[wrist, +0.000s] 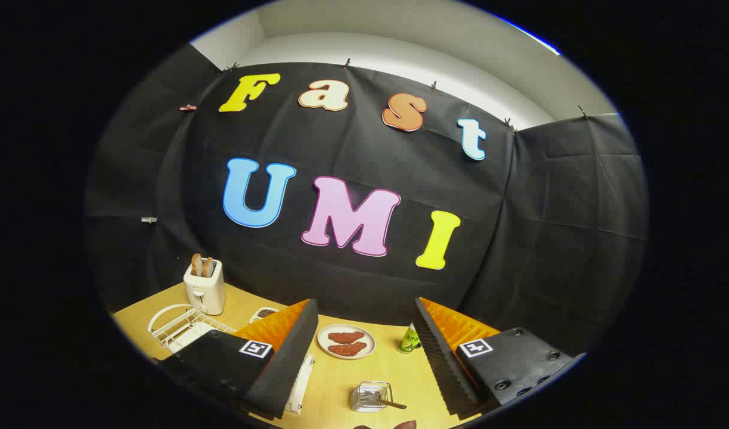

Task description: Take the plate from the dish rack, then take the spoon from the basket and place it into the plate.

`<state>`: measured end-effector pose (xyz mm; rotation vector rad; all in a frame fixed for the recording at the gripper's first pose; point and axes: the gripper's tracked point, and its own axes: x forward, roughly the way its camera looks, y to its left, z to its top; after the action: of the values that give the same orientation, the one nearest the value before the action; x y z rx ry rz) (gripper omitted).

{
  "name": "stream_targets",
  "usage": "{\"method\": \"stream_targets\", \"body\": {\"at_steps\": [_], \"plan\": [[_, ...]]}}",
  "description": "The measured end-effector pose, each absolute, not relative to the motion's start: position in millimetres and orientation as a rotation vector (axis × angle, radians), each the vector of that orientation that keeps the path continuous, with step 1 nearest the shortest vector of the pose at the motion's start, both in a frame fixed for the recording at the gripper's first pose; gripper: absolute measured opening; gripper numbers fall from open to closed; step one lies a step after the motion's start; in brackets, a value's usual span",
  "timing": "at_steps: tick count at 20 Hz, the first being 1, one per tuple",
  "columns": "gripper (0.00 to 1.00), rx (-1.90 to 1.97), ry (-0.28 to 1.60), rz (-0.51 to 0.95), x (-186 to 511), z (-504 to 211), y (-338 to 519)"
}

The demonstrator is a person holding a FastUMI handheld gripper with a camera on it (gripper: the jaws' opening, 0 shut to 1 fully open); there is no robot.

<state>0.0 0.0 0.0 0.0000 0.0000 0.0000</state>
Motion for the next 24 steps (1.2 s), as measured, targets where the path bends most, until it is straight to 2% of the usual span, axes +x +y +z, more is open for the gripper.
{"method": "stream_targets", "body": {"at_steps": [18,24], "plan": [[0.97,0.017,0.025,0.034,2.2,-8.6,20.9],[0.98,0.086,0.151,0.103,11.8,-39.5,48.3]]}}
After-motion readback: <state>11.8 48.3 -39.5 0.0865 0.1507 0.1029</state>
